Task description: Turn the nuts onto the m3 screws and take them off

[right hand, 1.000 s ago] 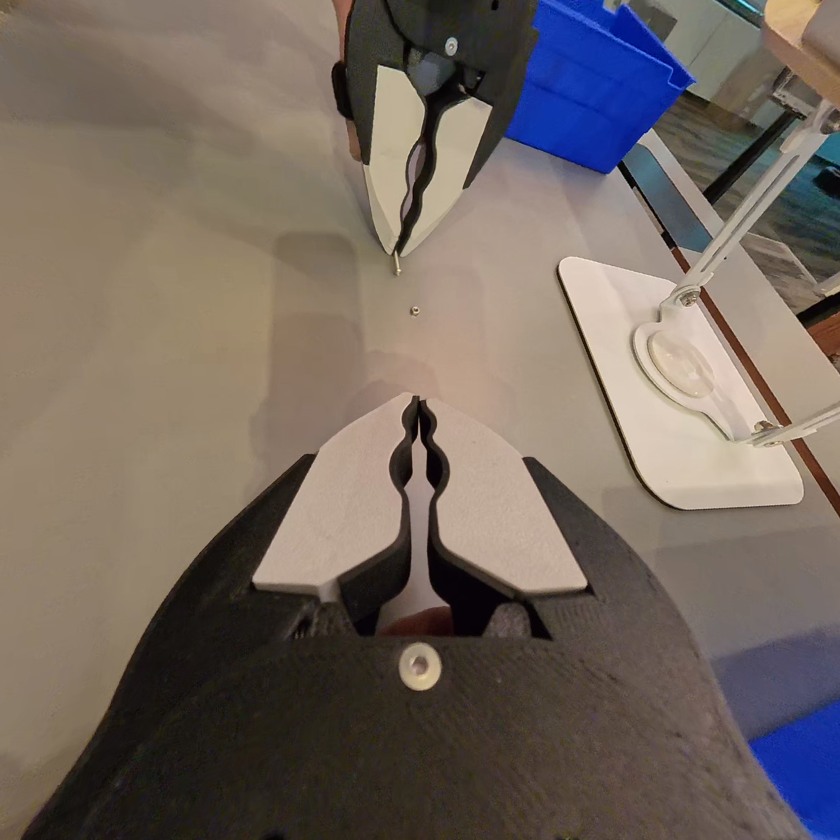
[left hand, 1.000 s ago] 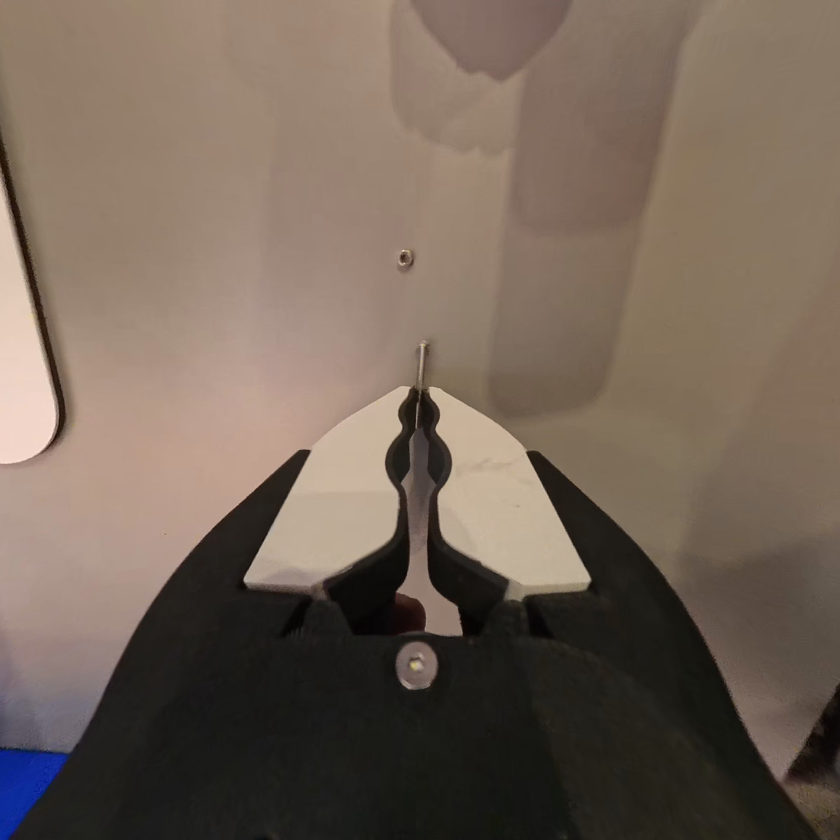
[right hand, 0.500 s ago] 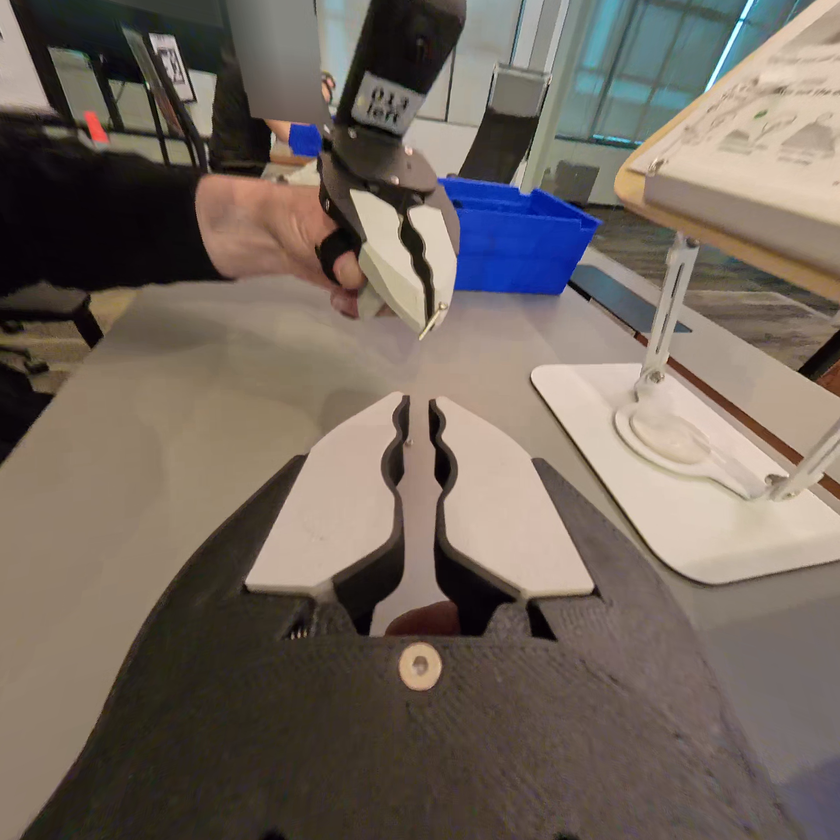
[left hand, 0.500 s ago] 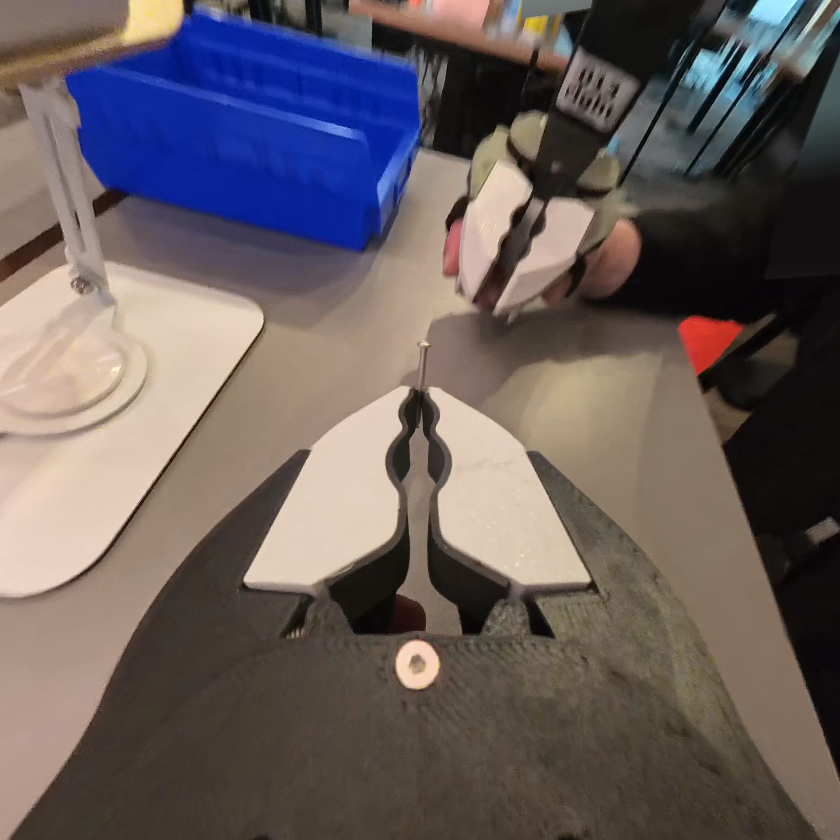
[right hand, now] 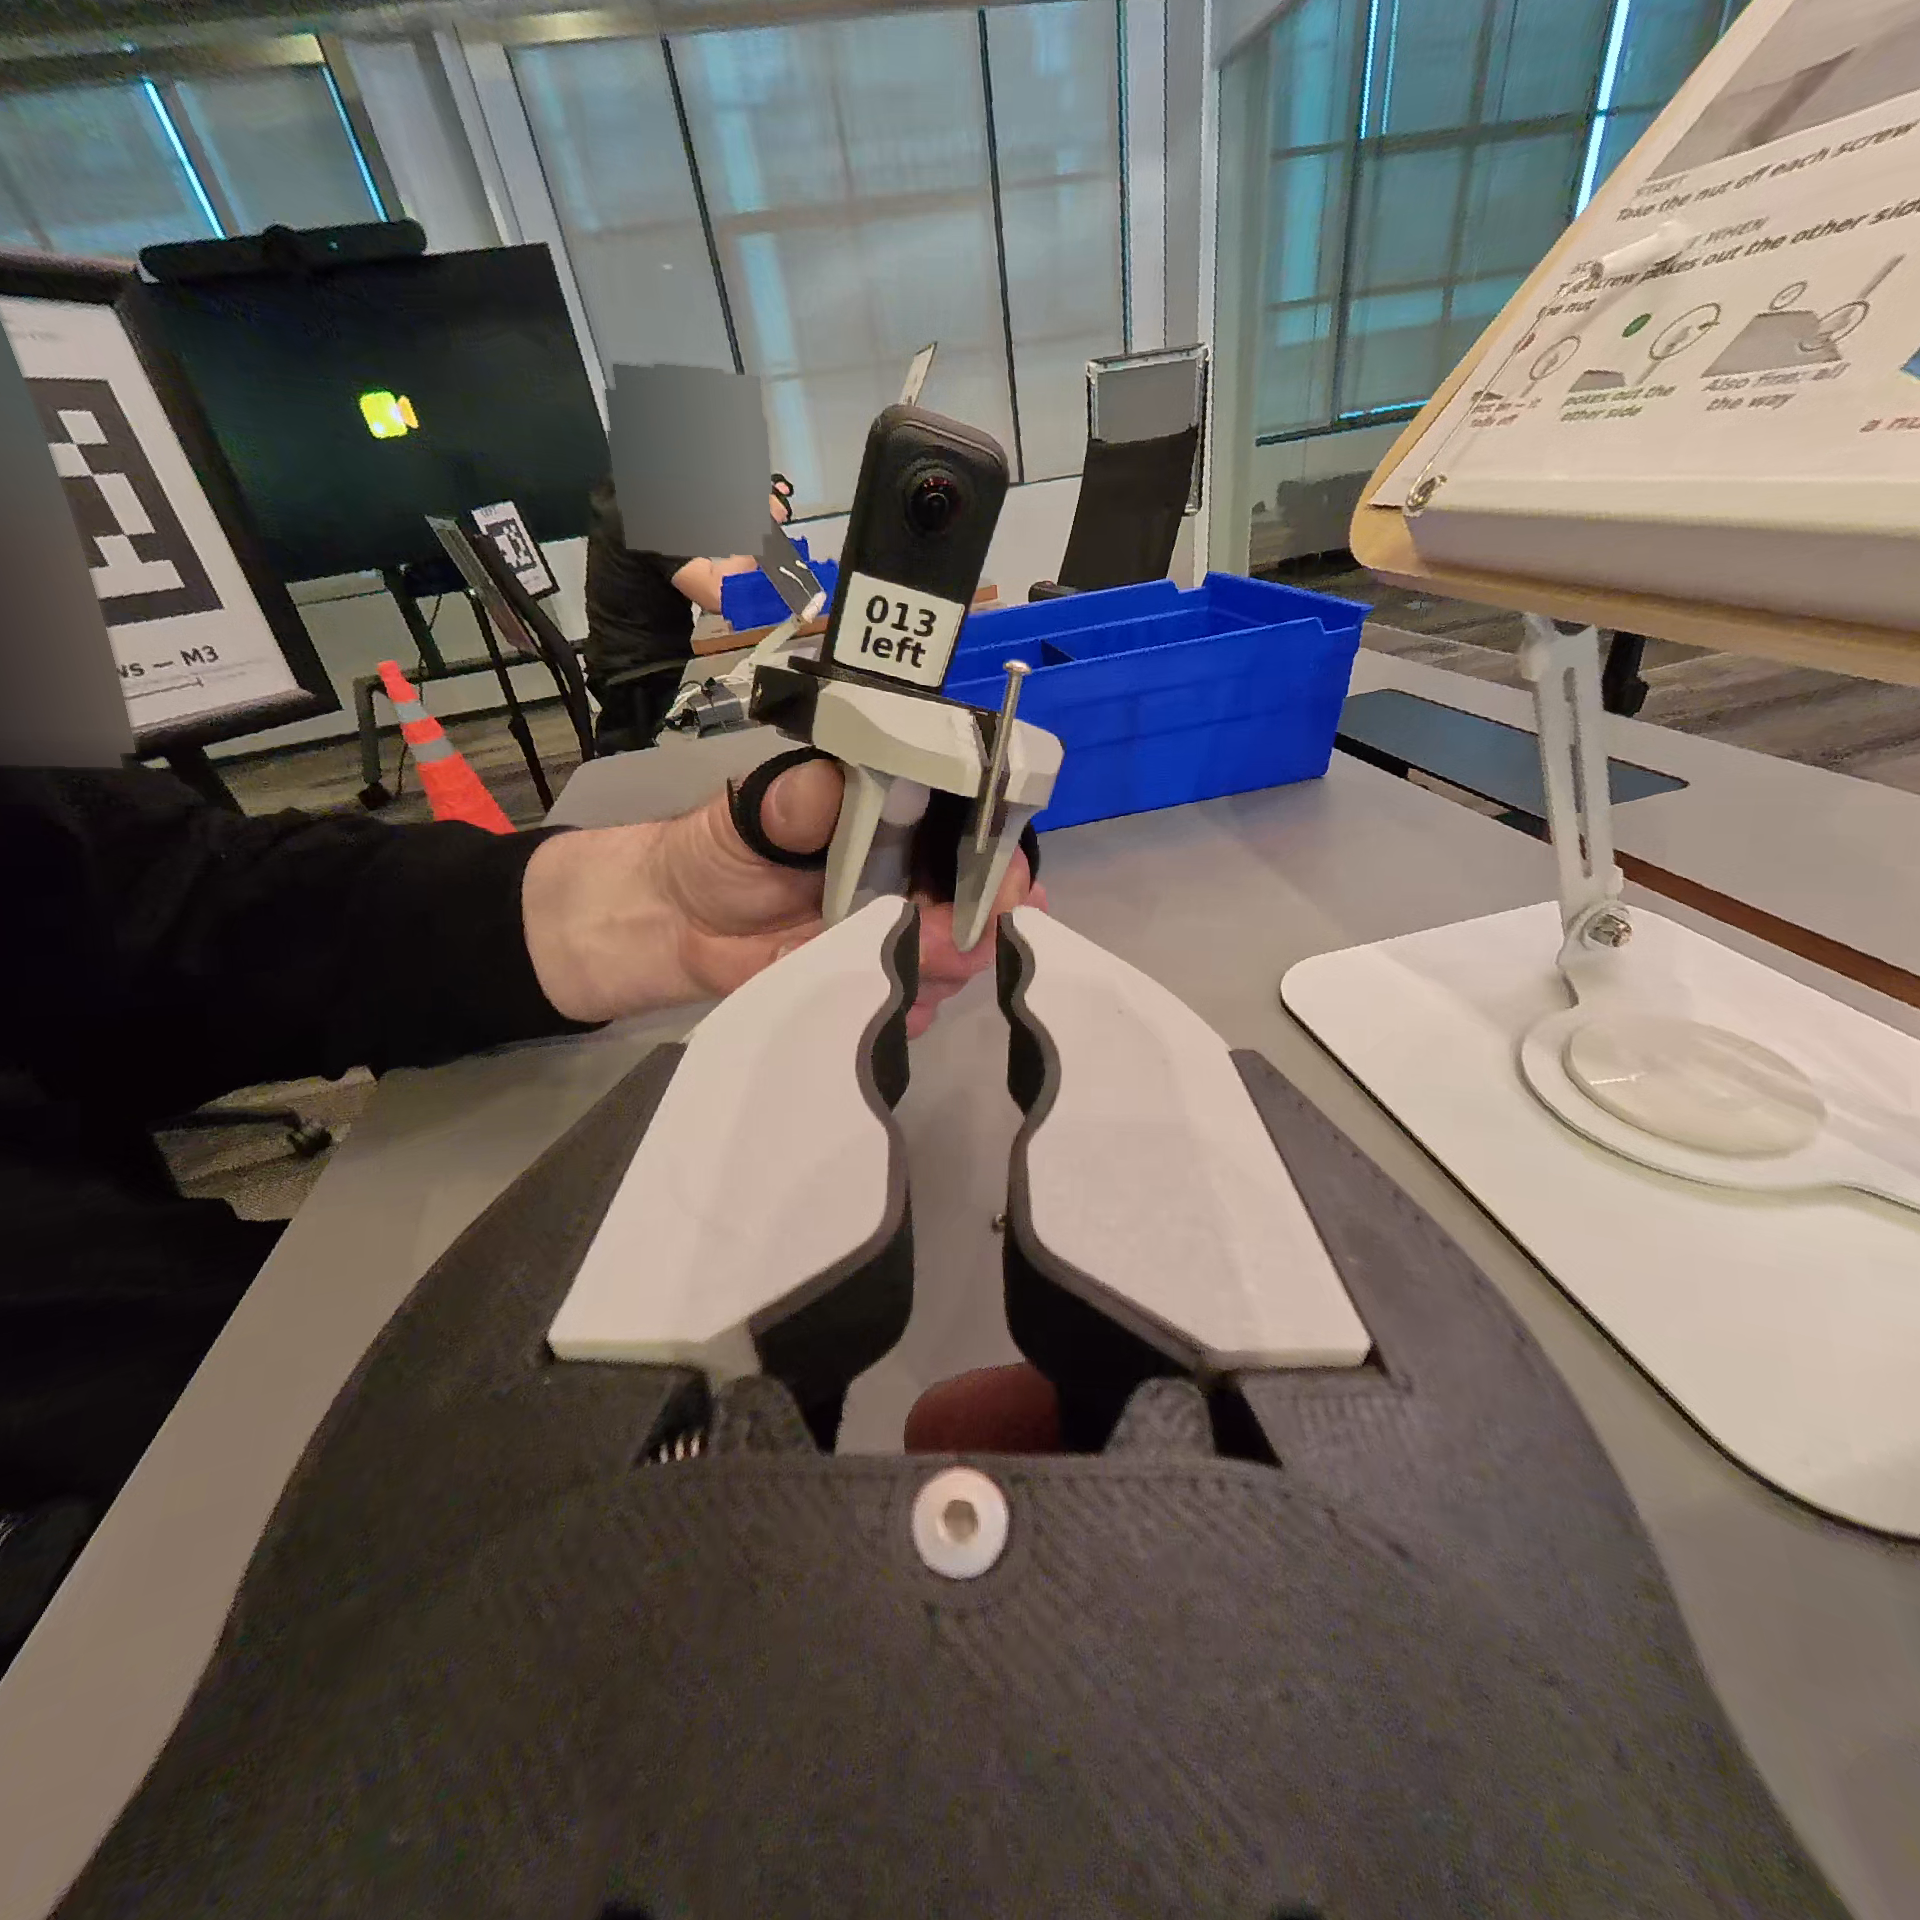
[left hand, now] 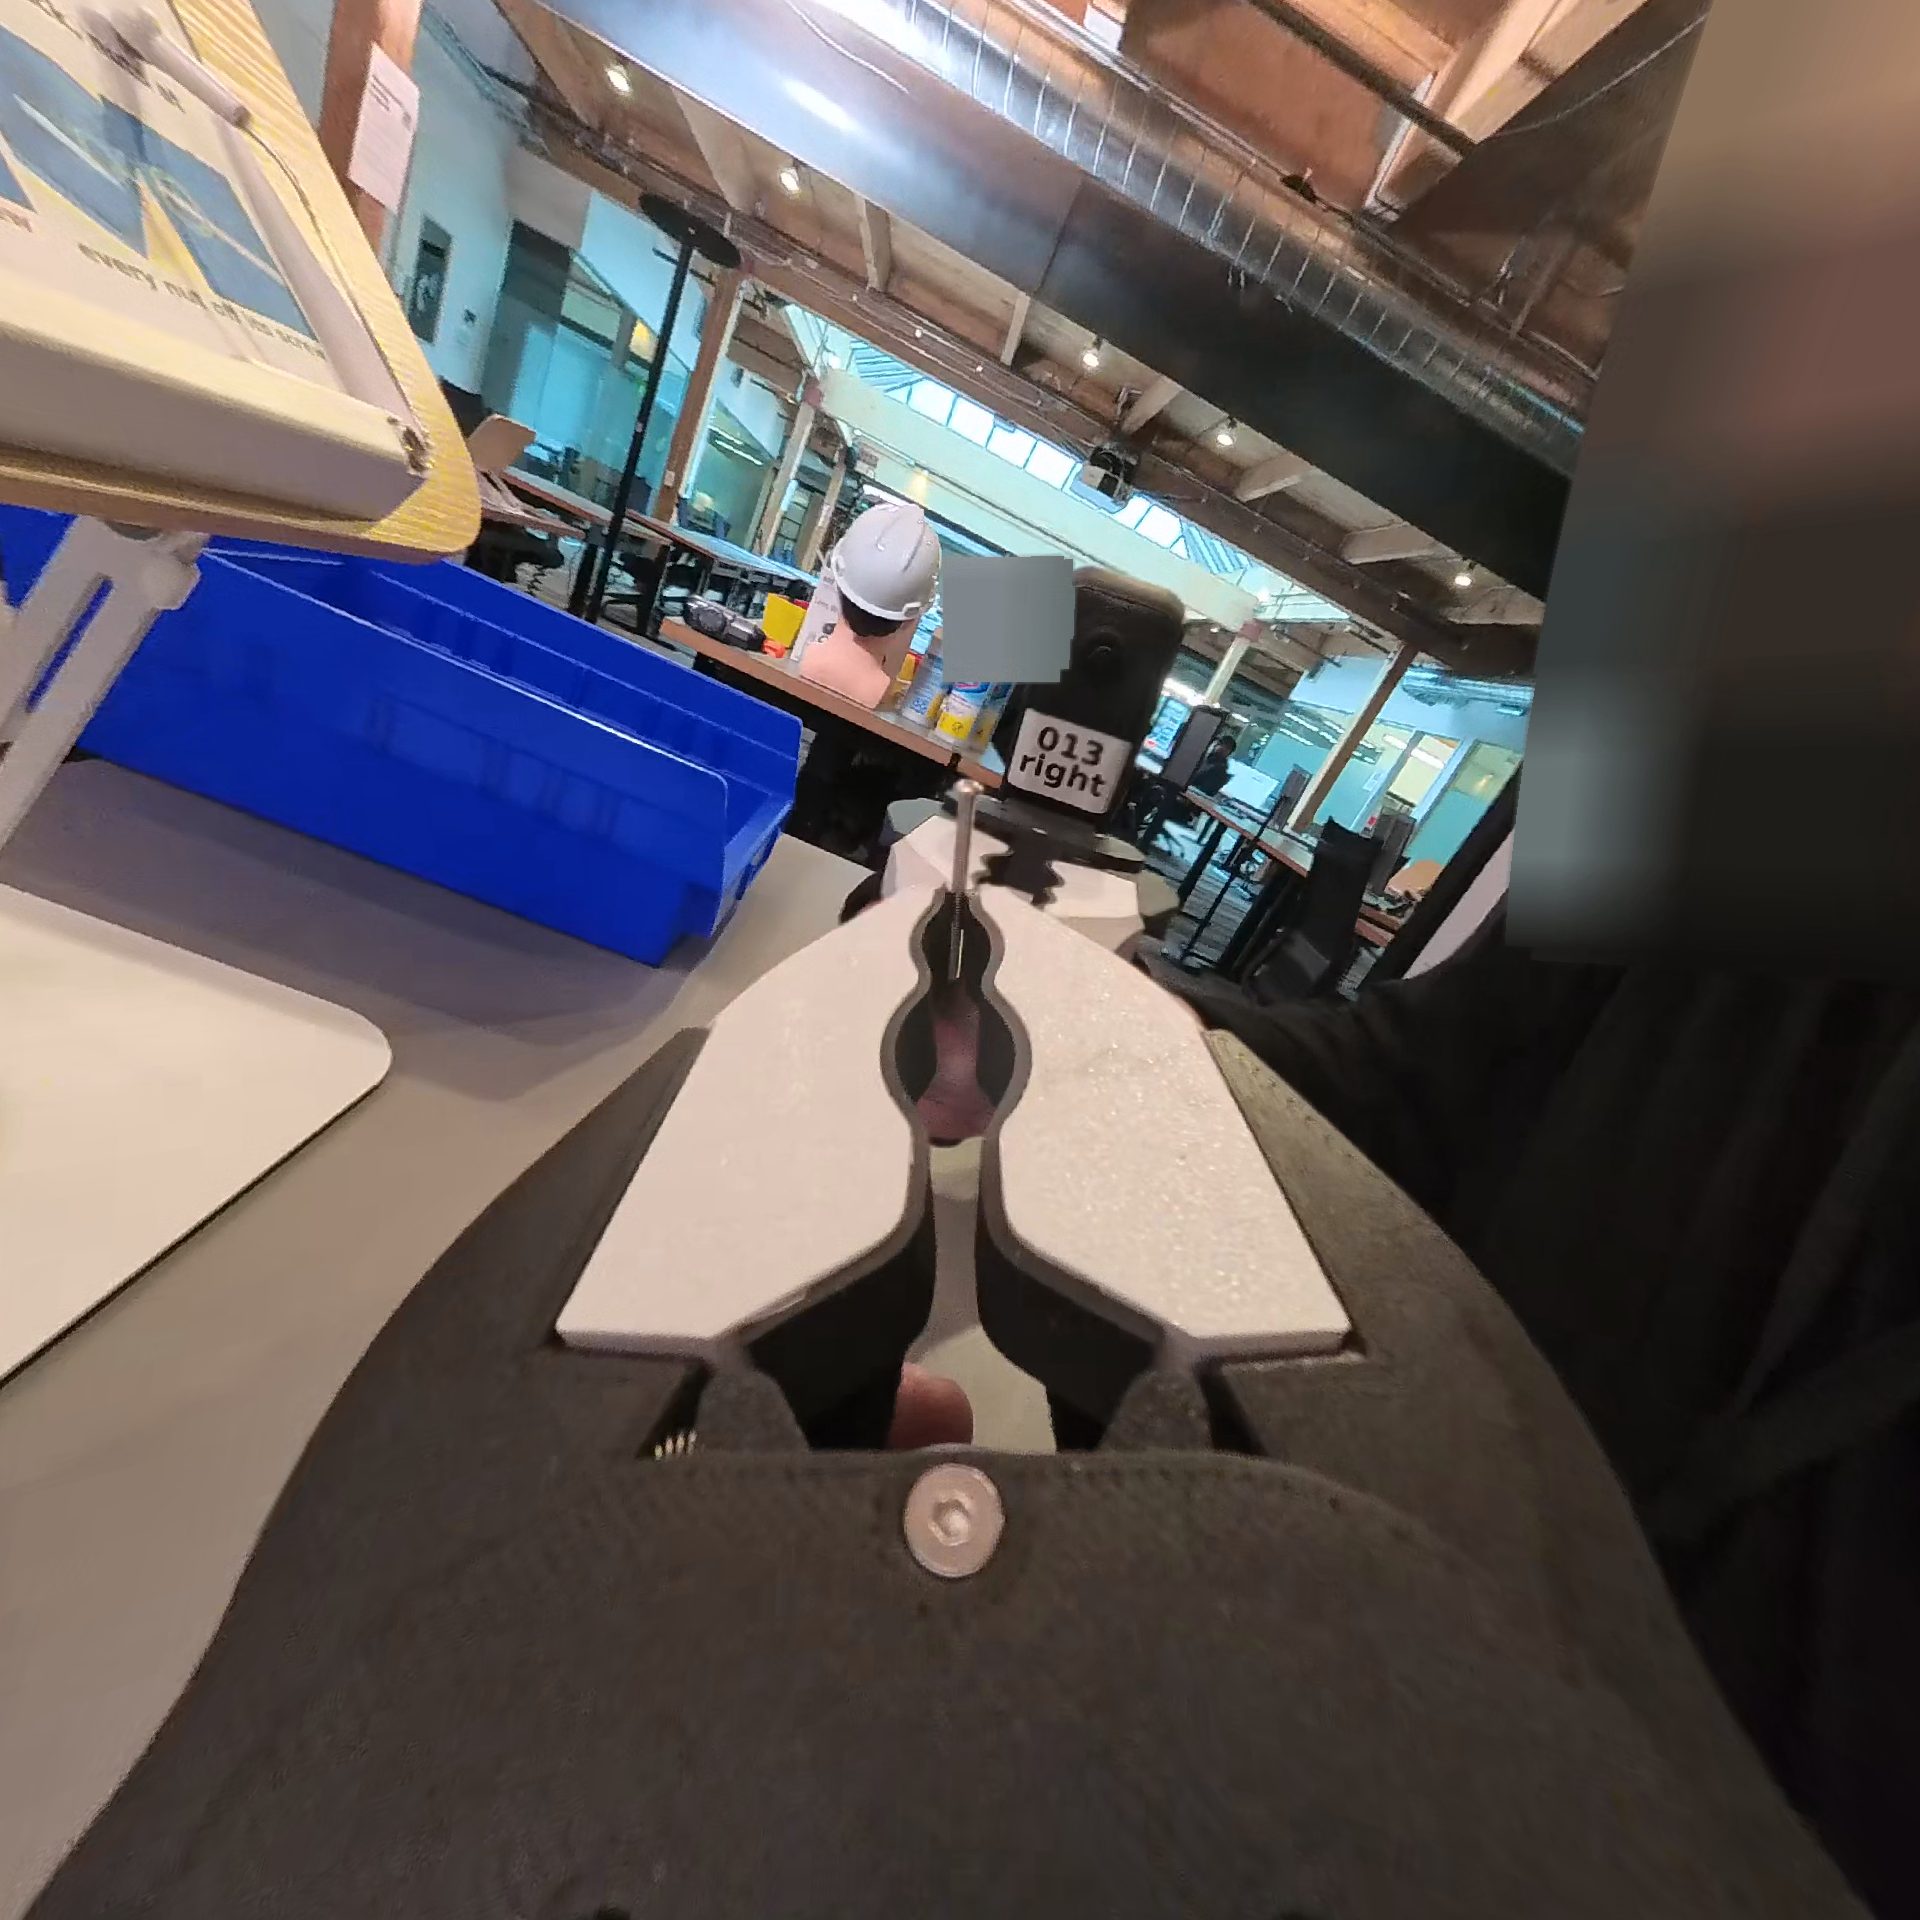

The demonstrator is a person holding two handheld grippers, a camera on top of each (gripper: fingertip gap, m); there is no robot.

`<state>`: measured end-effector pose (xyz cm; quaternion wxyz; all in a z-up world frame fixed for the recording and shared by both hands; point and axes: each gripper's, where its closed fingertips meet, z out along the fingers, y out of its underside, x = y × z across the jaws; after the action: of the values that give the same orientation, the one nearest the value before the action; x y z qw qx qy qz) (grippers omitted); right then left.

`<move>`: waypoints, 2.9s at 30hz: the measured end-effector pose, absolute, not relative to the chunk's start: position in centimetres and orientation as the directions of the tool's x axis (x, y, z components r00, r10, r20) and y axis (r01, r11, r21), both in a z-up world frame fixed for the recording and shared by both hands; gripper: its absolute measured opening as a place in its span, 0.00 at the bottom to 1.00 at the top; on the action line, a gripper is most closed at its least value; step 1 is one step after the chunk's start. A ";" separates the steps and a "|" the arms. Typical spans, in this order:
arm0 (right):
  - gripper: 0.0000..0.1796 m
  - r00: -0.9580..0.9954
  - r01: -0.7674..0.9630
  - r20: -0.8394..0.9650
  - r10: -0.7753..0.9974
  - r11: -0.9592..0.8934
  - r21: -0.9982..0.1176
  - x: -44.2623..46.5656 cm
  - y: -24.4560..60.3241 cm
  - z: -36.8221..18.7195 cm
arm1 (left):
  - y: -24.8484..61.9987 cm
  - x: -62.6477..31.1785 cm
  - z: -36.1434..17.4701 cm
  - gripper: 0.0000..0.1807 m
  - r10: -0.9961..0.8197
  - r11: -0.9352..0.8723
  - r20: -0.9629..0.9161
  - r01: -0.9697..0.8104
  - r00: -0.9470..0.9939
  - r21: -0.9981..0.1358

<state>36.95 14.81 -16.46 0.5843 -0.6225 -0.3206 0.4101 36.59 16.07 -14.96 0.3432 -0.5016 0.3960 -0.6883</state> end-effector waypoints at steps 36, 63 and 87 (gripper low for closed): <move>0.01 0.396 0.596 0.410 0.822 0.109 -0.795 38.4 14.9 -19.2 | 14.4 36.7 -16.0 0.17 -0.987 0.061 -0.018 -0.265 -0.159 -0.962; 0.01 0.257 0.767 0.596 0.760 0.215 -0.604 37.7 14.3 -20.3 | 13.5 37.2 -19.3 0.02 -0.906 0.420 -0.384 -0.470 -0.176 -0.777; 0.09 0.201 0.711 0.168 0.965 -0.026 -0.702 34.0 15.7 -27.9 | 19.4 29.8 -17.6 0.02 -0.993 0.074 -0.084 -0.125 0.081 -0.989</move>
<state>33.96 15.71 -27.95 0.3477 -0.6926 -0.6051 0.1822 29.79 19.37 -17.62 0.5090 -0.5303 0.5270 -0.4265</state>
